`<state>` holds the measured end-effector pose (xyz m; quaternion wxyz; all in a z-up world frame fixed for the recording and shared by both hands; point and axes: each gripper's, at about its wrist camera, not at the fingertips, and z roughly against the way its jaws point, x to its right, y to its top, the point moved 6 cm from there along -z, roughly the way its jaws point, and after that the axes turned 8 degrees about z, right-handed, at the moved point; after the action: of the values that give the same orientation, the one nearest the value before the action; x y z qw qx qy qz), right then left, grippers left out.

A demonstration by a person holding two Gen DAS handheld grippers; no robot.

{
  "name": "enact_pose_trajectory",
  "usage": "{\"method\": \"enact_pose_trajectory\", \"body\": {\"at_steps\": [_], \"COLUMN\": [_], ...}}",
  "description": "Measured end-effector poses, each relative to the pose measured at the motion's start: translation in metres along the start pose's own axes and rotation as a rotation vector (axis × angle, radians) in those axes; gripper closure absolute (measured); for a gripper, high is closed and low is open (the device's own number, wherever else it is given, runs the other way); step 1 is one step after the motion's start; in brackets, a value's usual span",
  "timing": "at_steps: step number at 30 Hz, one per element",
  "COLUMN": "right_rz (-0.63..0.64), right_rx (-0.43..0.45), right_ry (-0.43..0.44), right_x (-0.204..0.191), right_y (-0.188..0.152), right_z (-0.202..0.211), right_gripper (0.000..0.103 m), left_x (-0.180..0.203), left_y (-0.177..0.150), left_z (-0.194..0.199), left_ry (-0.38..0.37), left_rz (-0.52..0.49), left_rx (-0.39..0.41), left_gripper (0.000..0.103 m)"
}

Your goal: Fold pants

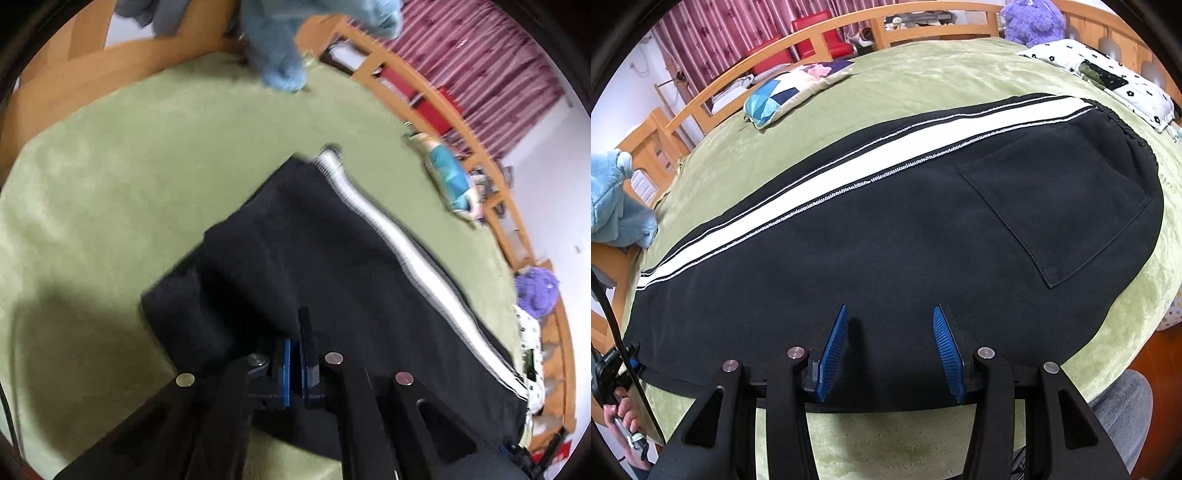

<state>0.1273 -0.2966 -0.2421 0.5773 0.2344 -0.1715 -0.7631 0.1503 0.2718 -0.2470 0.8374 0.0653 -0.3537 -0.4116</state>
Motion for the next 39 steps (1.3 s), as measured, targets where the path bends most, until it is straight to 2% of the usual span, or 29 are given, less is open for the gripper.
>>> {"method": "enact_pose_trajectory", "body": {"at_steps": [3,7,10,12,13,15,16,18,19,20,23,26,31,35,36,39], "right_rz": [0.0,-0.002,-0.005,-0.001,0.001,0.0,0.004,0.028,0.041,0.049,0.103,0.195,0.242,0.265,0.265,0.277], "right_rx": [0.011,0.025,0.031,0.031,0.027,0.019,0.021,0.041,0.043,0.034,-0.032,-0.015,-0.013,0.031,0.03,0.022], "right_ry": [0.005,0.012,0.026,0.029,0.029,0.032,0.033,0.022,0.012,0.008,-0.024,-0.092,-0.046,-0.064,-0.061,-0.055], "right_x": [0.001,0.001,0.003,0.005,0.006,0.009,0.01,0.011,0.012,0.013,0.012,0.001,-0.014,-0.022,-0.024,-0.03], "right_y": [0.002,0.004,0.003,0.001,0.0,-0.003,-0.004,-0.005,-0.006,-0.008,-0.019,-0.022,-0.014,-0.008,-0.007,-0.008], "right_z": [0.003,0.007,0.01,0.01,0.008,0.007,0.007,0.007,0.004,-0.001,-0.027,-0.025,-0.007,0.003,0.002,0.0], "right_gripper": [0.056,0.056,0.056,0.056,0.056,0.056,0.056,0.054,0.049,0.049,0.048,0.049,0.049,0.049,0.049,0.049], "left_x": [0.003,-0.001,-0.016,-0.027,-0.029,-0.029,-0.026,-0.022,-0.021,-0.021,-0.029,-0.044,-0.048,-0.04,-0.036,-0.024], "left_y": [0.002,-0.007,-0.017,-0.023,-0.026,-0.029,-0.029,-0.026,-0.023,-0.019,-0.011,-0.004,0.001,0.008,0.01,0.015], "left_z": [0.03,0.054,0.046,0.028,0.021,0.021,0.025,0.036,0.04,0.043,0.037,0.023,0.009,-0.001,-0.001,0.013], "left_ry": [-0.052,-0.049,-0.022,0.003,0.028,0.052,0.061,0.123,0.156,0.186,0.195,0.179,0.175,0.16,0.131,0.14], "left_rz": [-0.019,-0.035,-0.013,0.002,-0.004,-0.023,-0.035,-0.074,-0.09,-0.106,-0.078,0.007,0.05,0.066,0.067,0.037], "left_rx": [0.029,0.051,0.029,-0.012,-0.024,-0.011,0.006,0.069,0.105,0.143,0.137,0.103,0.111,0.089,0.079,0.13], "left_gripper": [0.099,0.099,0.099,0.099,0.095,0.095,0.089,0.066,0.047,0.043,0.043,0.043,0.045,0.078,0.084,0.086]}}
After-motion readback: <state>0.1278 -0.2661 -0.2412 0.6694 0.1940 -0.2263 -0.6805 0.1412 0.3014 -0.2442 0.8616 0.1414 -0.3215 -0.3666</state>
